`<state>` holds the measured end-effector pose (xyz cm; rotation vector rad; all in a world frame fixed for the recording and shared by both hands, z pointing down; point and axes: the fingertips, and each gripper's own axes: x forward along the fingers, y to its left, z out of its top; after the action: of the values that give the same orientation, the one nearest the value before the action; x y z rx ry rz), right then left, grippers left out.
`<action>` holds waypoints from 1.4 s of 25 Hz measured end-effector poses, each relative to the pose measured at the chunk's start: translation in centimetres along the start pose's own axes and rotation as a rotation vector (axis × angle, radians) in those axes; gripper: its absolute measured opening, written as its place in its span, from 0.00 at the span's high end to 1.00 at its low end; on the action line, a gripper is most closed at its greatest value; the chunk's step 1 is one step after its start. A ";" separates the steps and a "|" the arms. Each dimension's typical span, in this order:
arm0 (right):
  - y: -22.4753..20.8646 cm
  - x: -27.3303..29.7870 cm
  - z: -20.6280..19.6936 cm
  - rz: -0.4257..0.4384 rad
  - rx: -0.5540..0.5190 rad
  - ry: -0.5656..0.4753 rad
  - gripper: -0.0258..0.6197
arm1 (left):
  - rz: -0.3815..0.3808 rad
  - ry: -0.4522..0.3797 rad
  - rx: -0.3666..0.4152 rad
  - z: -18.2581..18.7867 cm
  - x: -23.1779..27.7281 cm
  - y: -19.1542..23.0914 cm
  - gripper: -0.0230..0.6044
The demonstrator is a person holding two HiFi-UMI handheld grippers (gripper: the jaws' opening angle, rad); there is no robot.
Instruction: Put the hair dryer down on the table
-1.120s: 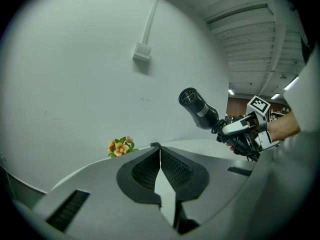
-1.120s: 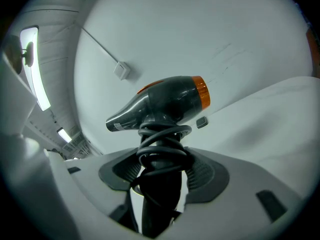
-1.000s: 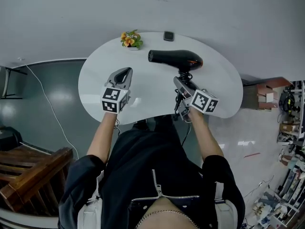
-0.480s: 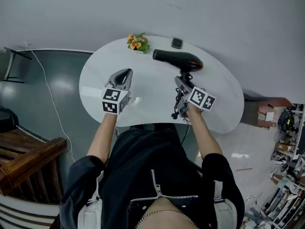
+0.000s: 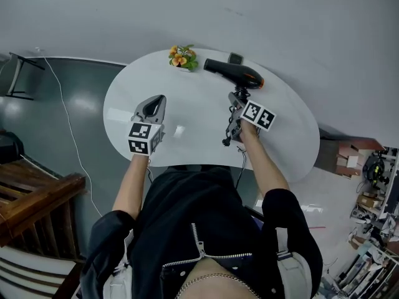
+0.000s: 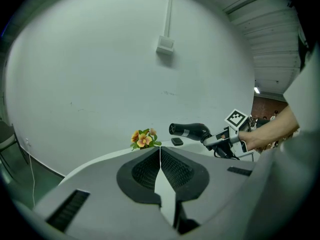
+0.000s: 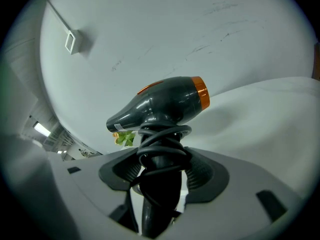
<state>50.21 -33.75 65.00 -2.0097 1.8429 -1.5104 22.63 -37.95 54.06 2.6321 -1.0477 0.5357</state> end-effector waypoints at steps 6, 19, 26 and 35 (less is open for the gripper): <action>-1.3 2.8 -0.6 -0.062 0.022 0.029 0.55 | 0.033 0.014 -0.022 -1.4 -1.1 0.7 0.93; -3.0 6.6 -2.3 -0.169 -0.066 0.123 0.55 | 0.089 0.009 -0.044 -2.6 -3.0 1.5 0.93; -3.9 8.0 -2.7 -0.208 -0.074 0.146 0.55 | 0.129 0.012 -0.054 -3.3 -4.5 2.3 0.93; -4.1 8.7 -3.2 -0.235 -0.151 0.155 0.55 | 0.158 0.021 -0.061 -4.1 -5.8 3.2 0.93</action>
<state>49.77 -37.53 74.39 -2.3102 1.8842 -1.6757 15.49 -35.21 55.57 2.4994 -1.2527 0.5542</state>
